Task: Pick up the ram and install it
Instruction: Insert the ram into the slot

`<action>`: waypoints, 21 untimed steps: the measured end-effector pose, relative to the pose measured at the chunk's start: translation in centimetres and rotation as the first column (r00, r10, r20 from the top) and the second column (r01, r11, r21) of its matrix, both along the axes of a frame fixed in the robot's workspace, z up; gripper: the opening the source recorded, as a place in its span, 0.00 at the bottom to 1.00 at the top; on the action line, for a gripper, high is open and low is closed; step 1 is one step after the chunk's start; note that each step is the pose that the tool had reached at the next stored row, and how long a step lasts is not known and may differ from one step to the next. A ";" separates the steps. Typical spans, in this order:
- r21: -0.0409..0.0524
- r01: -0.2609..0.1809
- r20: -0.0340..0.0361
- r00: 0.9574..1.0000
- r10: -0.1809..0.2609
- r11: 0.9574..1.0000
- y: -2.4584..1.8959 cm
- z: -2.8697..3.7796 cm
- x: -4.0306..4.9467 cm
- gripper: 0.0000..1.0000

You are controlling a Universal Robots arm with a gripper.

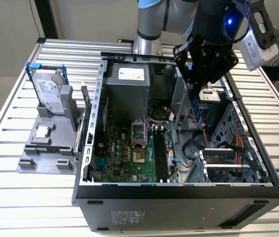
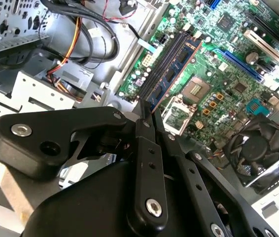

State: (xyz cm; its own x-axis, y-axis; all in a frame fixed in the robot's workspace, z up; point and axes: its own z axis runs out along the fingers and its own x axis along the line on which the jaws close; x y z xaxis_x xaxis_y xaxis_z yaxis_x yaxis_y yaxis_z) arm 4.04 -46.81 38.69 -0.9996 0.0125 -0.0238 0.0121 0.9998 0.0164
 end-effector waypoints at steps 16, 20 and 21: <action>-0.001 0.011 0.000 1.000 -0.011 1.000 0.00 -0.34 -0.02 0.00; -0.002 0.025 0.000 1.000 -0.025 1.000 0.00 -0.47 -0.04 0.00; -0.003 0.027 0.000 1.000 -0.027 1.000 0.00 -0.50 -0.04 0.00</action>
State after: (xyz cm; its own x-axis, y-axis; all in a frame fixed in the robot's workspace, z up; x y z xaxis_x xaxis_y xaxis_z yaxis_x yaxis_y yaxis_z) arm 3.99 -46.81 38.20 -0.9989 0.0397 -0.0239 0.0394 0.9991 0.0138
